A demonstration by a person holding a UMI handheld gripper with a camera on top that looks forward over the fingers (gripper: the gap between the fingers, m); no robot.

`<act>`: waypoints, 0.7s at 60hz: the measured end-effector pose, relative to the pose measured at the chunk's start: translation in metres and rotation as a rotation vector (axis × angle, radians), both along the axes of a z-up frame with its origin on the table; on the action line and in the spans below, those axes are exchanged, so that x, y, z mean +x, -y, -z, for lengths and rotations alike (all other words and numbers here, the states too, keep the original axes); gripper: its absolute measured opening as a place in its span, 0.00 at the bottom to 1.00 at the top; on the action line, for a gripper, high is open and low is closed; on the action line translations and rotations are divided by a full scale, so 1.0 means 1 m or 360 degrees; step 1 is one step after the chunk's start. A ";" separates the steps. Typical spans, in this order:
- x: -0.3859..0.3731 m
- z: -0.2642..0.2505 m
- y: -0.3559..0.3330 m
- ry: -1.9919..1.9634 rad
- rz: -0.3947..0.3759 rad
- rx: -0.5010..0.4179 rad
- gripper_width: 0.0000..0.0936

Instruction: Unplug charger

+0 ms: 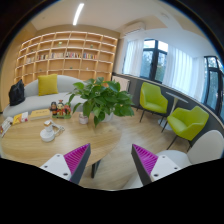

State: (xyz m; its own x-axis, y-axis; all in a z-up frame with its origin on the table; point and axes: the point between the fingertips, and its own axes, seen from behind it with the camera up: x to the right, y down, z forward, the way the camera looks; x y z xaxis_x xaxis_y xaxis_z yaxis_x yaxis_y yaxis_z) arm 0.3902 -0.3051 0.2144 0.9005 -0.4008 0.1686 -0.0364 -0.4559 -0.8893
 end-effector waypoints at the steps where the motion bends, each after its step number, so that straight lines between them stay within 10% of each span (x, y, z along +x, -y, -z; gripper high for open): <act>1: 0.001 0.003 -0.001 0.0000 -0.0002 -0.0004 0.91; 16: -0.029 0.049 -0.002 -0.0008 -0.0090 -0.0069 0.91; 42: -0.241 0.120 -0.196 -0.0169 -0.0695 0.0083 0.91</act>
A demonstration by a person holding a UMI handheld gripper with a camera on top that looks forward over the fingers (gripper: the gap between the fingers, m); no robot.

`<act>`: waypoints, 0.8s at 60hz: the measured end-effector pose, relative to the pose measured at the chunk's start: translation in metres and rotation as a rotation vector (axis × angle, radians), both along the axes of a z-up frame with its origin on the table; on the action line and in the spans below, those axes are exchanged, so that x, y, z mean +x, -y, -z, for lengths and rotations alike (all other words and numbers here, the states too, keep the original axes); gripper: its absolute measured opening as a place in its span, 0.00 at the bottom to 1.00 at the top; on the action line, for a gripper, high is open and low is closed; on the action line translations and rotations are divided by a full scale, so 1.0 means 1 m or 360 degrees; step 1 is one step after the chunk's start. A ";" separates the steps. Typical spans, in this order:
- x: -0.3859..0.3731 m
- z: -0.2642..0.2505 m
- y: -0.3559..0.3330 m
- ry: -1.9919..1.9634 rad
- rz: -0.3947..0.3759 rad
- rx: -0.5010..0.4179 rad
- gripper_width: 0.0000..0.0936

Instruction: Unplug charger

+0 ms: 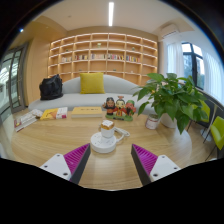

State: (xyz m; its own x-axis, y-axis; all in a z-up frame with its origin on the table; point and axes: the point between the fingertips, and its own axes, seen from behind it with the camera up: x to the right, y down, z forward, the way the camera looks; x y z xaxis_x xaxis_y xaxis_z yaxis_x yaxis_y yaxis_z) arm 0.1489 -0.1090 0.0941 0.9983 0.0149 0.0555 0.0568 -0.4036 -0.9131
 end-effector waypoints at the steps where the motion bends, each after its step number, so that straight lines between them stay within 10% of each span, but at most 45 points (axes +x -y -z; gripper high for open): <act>1: -0.004 0.003 -0.011 -0.0005 -0.0004 0.0003 0.91; 17: -0.019 0.045 -0.140 0.0011 0.0001 -0.0012 0.86; 26: -0.012 0.055 -0.171 -0.0015 0.0040 -0.0015 0.47; 46: -0.014 0.044 -0.161 -0.0011 0.0050 0.0005 0.25; 48: -0.012 0.013 -0.164 -0.0005 0.0046 0.0178 0.25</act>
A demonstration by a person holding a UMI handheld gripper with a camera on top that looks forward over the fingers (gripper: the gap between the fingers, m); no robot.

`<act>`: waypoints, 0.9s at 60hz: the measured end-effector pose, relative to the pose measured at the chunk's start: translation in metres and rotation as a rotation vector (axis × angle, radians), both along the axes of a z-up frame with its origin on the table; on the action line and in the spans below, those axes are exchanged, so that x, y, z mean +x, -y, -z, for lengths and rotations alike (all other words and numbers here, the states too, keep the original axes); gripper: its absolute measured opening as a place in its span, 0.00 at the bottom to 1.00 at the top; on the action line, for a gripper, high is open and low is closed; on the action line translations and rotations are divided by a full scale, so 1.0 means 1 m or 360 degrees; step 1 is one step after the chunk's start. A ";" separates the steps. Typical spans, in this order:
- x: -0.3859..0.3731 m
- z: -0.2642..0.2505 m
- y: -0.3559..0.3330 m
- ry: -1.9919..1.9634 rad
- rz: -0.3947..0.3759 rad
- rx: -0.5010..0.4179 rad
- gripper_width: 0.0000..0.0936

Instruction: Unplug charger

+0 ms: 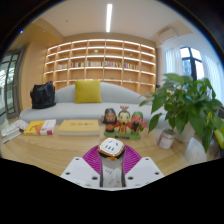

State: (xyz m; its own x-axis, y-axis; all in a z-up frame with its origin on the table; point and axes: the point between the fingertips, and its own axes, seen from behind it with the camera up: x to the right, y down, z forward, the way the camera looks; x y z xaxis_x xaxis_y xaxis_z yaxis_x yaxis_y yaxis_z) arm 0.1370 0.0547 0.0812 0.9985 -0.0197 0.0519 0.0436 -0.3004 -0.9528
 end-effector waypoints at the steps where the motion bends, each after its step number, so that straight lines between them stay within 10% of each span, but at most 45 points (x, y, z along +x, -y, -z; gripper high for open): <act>1: 0.004 -0.022 -0.003 0.0047 0.0015 0.0097 0.25; 15: 0.030 -0.208 0.004 0.0055 -0.0022 0.0498 0.25; 35: 0.120 0.028 0.038 0.0143 0.0129 -0.0274 0.35; 45: 0.127 0.064 0.044 0.0071 0.0147 -0.0376 0.47; 54: 0.134 0.051 0.052 0.0057 0.0184 -0.0362 0.77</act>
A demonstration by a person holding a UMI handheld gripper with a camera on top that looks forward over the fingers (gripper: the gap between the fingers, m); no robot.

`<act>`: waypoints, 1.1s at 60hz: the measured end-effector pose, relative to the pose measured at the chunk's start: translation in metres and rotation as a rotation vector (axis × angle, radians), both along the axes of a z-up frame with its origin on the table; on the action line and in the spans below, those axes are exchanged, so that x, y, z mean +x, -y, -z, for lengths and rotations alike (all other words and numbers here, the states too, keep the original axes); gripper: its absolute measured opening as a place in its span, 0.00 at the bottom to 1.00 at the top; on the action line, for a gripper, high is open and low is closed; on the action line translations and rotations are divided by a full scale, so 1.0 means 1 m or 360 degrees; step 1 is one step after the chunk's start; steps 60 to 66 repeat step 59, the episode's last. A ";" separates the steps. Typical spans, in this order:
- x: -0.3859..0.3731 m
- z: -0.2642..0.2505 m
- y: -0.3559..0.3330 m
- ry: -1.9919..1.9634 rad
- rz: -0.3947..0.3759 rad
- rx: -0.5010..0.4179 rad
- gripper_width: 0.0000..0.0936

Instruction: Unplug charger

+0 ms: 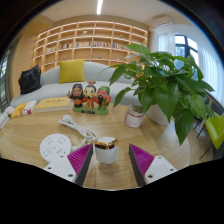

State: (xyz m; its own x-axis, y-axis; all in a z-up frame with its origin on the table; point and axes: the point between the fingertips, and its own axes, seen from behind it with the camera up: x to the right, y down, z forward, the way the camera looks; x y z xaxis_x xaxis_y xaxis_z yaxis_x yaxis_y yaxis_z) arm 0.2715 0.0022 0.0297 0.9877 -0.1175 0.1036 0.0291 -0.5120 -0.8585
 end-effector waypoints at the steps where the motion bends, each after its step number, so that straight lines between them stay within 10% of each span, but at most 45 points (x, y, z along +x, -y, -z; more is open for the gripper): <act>1: 0.000 -0.003 0.002 0.0000 0.0002 0.0008 0.81; 7: -0.002 -0.027 0.025 -0.0003 0.0006 0.0040 0.92; 66: -0.085 -0.165 0.249 0.0043 -0.0199 0.0218 0.91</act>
